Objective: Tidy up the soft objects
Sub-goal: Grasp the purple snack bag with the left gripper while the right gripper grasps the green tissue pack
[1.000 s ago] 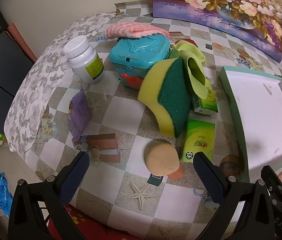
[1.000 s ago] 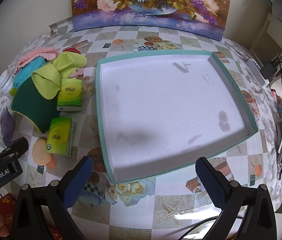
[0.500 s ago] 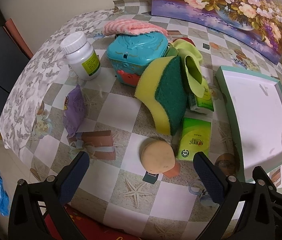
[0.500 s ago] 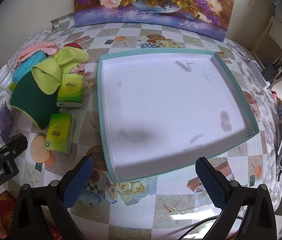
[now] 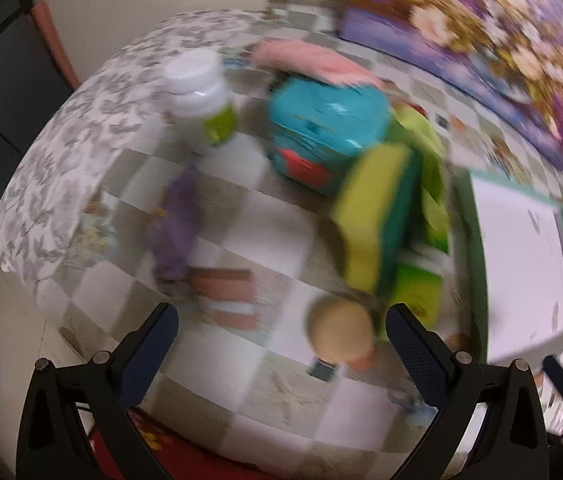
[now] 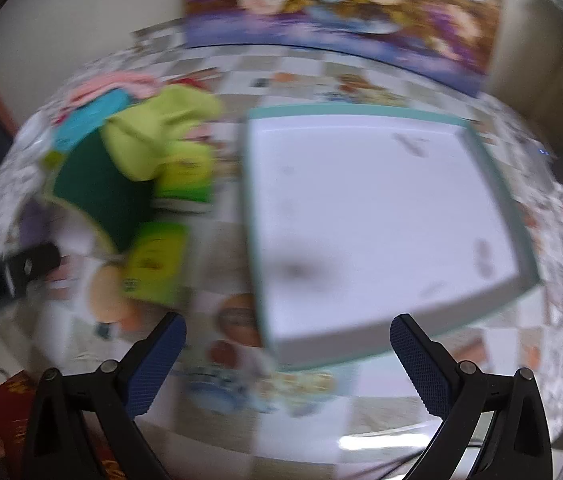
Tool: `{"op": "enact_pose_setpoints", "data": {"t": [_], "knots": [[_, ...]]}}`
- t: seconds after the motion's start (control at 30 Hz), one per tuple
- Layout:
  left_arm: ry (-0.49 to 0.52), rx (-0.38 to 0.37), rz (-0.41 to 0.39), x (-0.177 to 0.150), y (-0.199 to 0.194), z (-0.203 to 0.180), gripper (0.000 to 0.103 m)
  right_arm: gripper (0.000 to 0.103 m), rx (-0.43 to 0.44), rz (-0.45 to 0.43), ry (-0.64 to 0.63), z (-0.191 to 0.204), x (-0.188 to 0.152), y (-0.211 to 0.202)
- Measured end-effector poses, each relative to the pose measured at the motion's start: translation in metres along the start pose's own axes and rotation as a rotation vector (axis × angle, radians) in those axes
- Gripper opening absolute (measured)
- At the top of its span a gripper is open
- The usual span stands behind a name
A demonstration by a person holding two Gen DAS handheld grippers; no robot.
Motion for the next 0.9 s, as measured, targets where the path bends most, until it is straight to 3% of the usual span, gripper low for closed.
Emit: {"op": "enact_pose_setpoints", "data": {"t": [0.1,0.23,0.37,0.63,0.9], "knots": [[0.012,0.025,0.002,0.011,0.003,0.018,0.103,0.103,0.092,0.028,0.000,0.018,0.003,0.010],[-0.024,-0.012,-0.015,0.017,0.020,0.050,0.103,0.103,0.145,0.037,0.013,0.037,0.007,0.020],[-0.033,0.020,0.011,0.020,0.038,0.078,0.103,0.103,0.164,0.031,-0.023,0.058,0.010,0.026],[-0.065,0.063,0.011,0.032,0.063,0.111,0.103,0.088,0.170,0.037,-0.030,0.067,0.019,0.038],[-0.134,-0.032,0.048,0.049,0.075,0.112,0.103,0.075,0.172,0.045,-0.019,0.064,0.024,0.049]]}}
Point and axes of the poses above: each gripper's, at about its wrist camera, not at the fingertips, and y roughly the way its jaws point, z to its left, x to its top, the point moved 1 cm from there along y, roughly the way its jaws point, and after that the axes turned 5 degrees about -z, right-handed, at the moved point
